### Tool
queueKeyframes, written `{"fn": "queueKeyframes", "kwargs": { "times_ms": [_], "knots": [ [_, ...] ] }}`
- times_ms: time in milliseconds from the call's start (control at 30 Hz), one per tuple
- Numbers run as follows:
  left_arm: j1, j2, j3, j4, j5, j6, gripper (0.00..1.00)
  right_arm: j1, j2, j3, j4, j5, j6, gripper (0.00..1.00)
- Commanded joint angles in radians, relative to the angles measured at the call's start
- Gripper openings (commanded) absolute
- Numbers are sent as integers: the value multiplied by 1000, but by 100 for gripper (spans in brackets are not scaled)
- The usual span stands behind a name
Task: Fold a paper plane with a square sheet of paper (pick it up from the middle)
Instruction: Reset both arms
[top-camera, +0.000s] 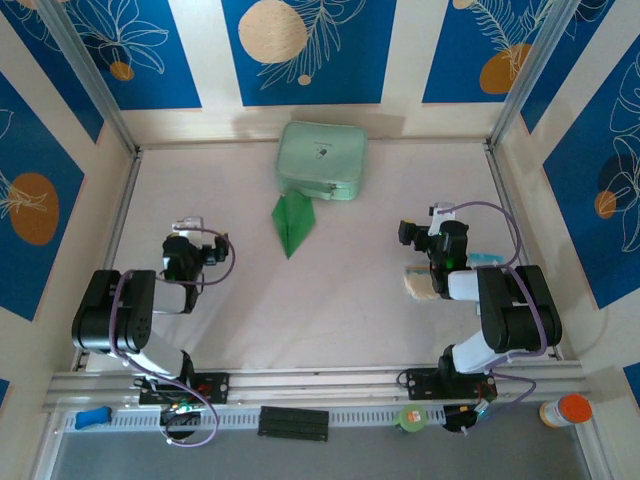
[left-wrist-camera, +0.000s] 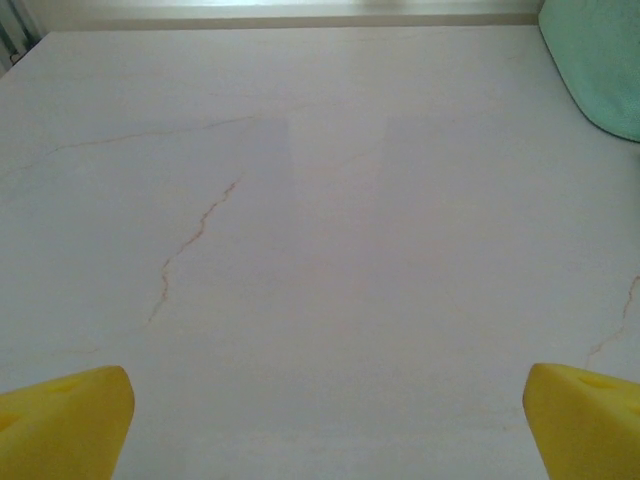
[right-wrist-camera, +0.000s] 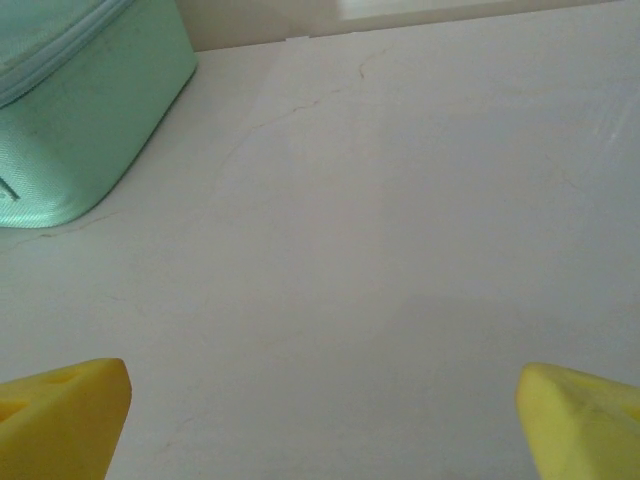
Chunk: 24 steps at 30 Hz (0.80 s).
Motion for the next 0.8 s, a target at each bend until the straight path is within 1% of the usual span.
{"fn": "queueKeyframes", "kwargs": {
  "times_ms": [0, 67, 133, 167, 233, 267, 300, 367, 400, 767],
  "knots": [
    [-17, 12, 36, 23, -23, 34, 99, -10, 7, 8, 26, -40, -16, 99],
    [-16, 8, 30, 33, -20, 33, 99, -11, 7, 8, 26, -40, -16, 99],
    [-16, 9, 16, 59, 9, 43, 99, -11, 7, 7, 26, -40, -17, 99],
    [-16, 9, 19, 51, 35, 53, 99, -11, 6, 7, 27, -41, -17, 99],
    [-16, 10, 56, -25, 87, 71, 99, -10, 7, 8, 27, -41, -17, 99],
    [-17, 8, 61, -27, 88, 76, 99, -10, 7, 8, 27, -41, -17, 99],
    [-17, 10, 46, 6, 89, 74, 99, -10, 7, 8, 25, -40, -17, 99],
    [-16, 10, 32, 25, 131, 85, 99, -10, 7, 8, 28, -40, -16, 99],
    [-16, 13, 54, -17, 145, 90, 99, -10, 7, 7, 27, -41, -17, 99],
    [-8, 16, 67, -31, 132, 79, 99, -10, 7, 7, 27, -40, -17, 99]
  ]
}}
